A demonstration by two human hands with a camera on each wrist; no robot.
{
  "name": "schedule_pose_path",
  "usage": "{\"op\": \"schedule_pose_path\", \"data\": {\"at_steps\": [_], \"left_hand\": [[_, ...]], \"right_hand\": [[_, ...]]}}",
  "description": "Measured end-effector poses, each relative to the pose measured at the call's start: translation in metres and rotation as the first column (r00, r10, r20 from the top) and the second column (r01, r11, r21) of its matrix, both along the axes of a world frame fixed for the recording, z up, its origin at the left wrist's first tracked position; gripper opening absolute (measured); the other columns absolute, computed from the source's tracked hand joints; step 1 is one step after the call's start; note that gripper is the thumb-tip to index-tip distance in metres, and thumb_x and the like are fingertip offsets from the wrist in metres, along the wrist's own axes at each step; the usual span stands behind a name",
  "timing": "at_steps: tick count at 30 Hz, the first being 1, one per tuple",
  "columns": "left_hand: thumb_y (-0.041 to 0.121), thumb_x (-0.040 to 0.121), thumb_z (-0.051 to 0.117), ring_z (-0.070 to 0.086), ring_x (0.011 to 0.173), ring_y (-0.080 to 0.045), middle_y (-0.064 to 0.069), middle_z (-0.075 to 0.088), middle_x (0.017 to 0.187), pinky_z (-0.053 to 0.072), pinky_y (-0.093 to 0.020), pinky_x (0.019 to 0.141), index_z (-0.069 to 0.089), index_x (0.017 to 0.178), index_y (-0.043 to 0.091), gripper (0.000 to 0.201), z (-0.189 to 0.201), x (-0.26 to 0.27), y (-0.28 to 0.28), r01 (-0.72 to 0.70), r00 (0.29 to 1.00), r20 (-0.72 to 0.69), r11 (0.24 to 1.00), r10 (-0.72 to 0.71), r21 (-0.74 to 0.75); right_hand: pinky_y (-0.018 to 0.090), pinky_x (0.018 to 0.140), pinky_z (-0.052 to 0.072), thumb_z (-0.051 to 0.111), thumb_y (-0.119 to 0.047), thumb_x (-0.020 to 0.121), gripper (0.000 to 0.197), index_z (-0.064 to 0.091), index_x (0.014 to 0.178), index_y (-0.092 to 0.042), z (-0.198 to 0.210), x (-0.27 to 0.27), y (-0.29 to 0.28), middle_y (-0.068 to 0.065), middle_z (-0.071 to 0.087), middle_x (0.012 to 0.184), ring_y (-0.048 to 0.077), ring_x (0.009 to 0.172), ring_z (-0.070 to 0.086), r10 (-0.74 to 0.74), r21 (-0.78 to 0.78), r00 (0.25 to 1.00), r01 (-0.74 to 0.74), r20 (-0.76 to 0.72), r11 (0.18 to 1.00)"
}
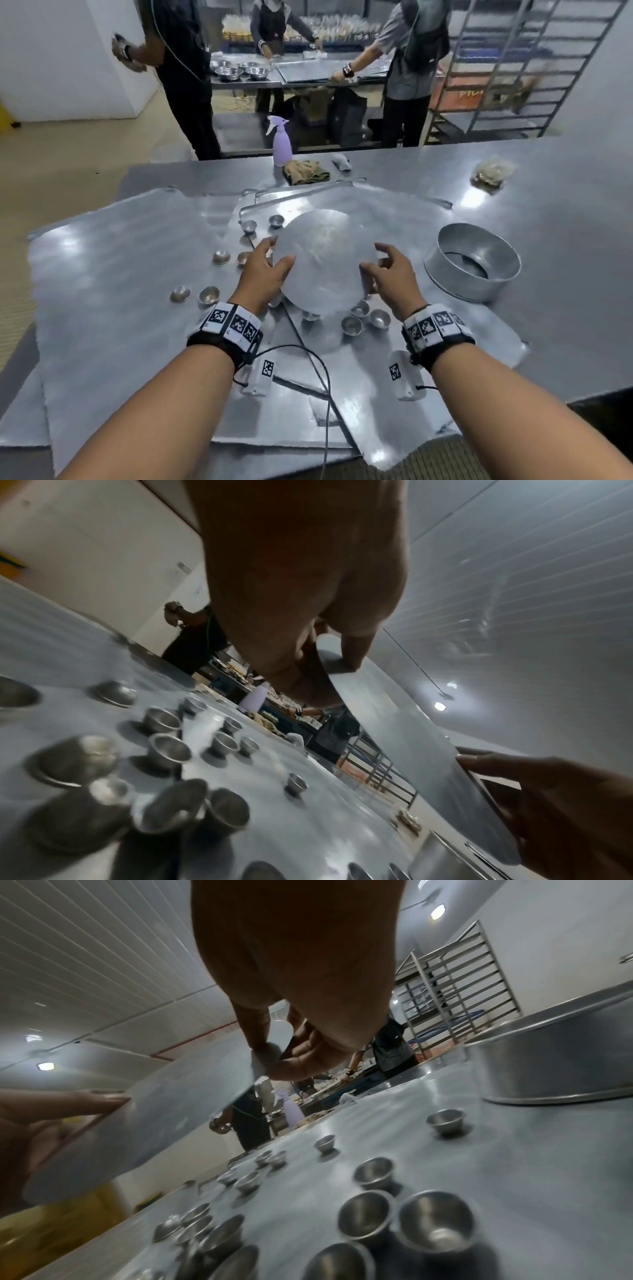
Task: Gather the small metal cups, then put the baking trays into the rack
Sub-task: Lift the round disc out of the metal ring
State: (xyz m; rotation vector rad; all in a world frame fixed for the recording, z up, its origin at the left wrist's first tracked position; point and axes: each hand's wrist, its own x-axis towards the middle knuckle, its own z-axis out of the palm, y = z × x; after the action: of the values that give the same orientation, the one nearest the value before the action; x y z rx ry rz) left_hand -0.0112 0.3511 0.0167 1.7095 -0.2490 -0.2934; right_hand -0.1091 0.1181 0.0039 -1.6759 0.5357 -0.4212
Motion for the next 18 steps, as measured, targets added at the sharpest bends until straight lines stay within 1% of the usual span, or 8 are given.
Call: {"op": "schedule_pose_path", "data": {"at_steps": [2,5,8,10,11,12,15,18], "left_hand": [[0.030,0.087,0.073,0.074,0.094,-0.025,-0.010,0.073,0.109,0.061,-0.050,0.082,0.054,0.130,0.029,0.047,-0.001,-0.008,-0.034,0.030,0.999,-0.022,1.000,-0.030,-0.004],[0.023,0.094,0.068,0.074,0.089,-0.031,-0.016,0.073,0.102,0.062,-0.052,0.072,0.054,0.124,0.030,0.034,0.003,-0.025,-0.090,0.109,0.994,-0.026,0.994,-0.108,0.008],[0.024,0.095,0.066,0.072,0.094,-0.028,-0.015,0.068,0.112,0.062,-0.042,0.064,0.053,0.128,0.030,0.035,0.002,-0.040,-0.143,0.170,0.985,-0.031,0.985,-0.169,0.012],[0.023,0.096,0.065,0.073,0.087,-0.022,-0.010,0.069,0.103,0.061,-0.037,0.063,0.052,0.130,0.030,0.037,0.000,-0.050,-0.175,0.182,0.983,-0.028,0.983,-0.181,0.023],[0.022,0.097,0.064,0.073,0.085,-0.022,-0.011,0.071,0.099,0.062,-0.040,0.065,0.051,0.132,0.031,0.039,-0.001,-0.056,-0.190,0.190,0.981,-0.032,0.982,-0.189,0.023],[0.022,0.097,0.064,0.073,0.087,-0.025,-0.013,0.071,0.099,0.063,-0.045,0.069,0.051,0.133,0.032,0.041,-0.002,-0.061,-0.204,0.198,0.980,-0.033,0.980,-0.197,0.032],[0.024,0.096,0.066,0.070,0.093,-0.033,-0.017,0.067,0.103,0.062,-0.054,0.071,0.053,0.134,0.034,0.041,-0.006,-0.074,-0.239,0.206,0.979,-0.006,0.977,-0.206,0.052],[0.026,0.096,0.065,0.069,0.093,-0.034,-0.020,0.063,0.104,0.063,-0.051,0.068,0.053,0.135,0.031,0.041,-0.005,-0.082,-0.265,0.205,0.978,0.003,0.975,-0.206,0.085]], "right_hand": [[0.039,0.058,0.059,0.070,-0.009,0.087,0.037,0.059,0.120,-0.021,0.003,-0.018,-0.030,0.001,0.059,0.078,0.015,0.067,0.061,-0.025,0.014,1.000,0.025,-0.006,1.000],[0.049,0.067,0.062,0.071,-0.013,0.086,0.039,0.058,0.121,-0.025,0.002,-0.044,-0.083,0.003,0.059,0.086,0.020,0.077,0.064,-0.068,0.020,0.997,0.068,-0.024,0.997],[0.043,0.065,0.062,0.074,-0.023,0.082,0.042,0.059,0.121,-0.027,0.001,-0.069,-0.135,0.009,0.063,0.105,0.030,0.094,0.067,-0.104,0.008,0.994,0.104,-0.037,0.994],[0.033,0.058,0.060,0.072,-0.023,0.083,0.038,0.061,0.119,-0.026,0.002,-0.085,-0.168,0.008,0.064,0.100,0.028,0.089,0.067,-0.139,-0.015,0.989,0.138,-0.048,0.990],[0.028,0.054,0.057,0.072,-0.021,0.086,0.036,0.061,0.120,-0.025,0.003,-0.093,-0.182,0.004,0.064,0.097,0.024,0.085,0.066,-0.163,-0.035,0.985,0.161,-0.052,0.986],[0.027,0.053,0.057,0.071,-0.021,0.087,0.037,0.062,0.123,-0.024,0.003,-0.099,-0.197,0.000,0.063,0.095,0.022,0.085,0.066,-0.177,-0.059,0.983,0.174,-0.053,0.983],[0.044,0.072,0.061,0.072,-0.025,0.085,0.041,0.063,0.125,-0.025,0.001,-0.115,-0.232,-0.001,0.065,0.092,0.028,0.090,0.067,-0.203,-0.115,0.977,0.194,-0.069,0.974],[0.043,0.070,0.061,0.070,-0.026,0.088,0.031,0.062,0.118,-0.029,-0.003,-0.123,-0.258,0.009,0.065,0.086,0.029,0.082,0.066,-0.202,-0.156,0.974,0.185,-0.100,0.970]]}}
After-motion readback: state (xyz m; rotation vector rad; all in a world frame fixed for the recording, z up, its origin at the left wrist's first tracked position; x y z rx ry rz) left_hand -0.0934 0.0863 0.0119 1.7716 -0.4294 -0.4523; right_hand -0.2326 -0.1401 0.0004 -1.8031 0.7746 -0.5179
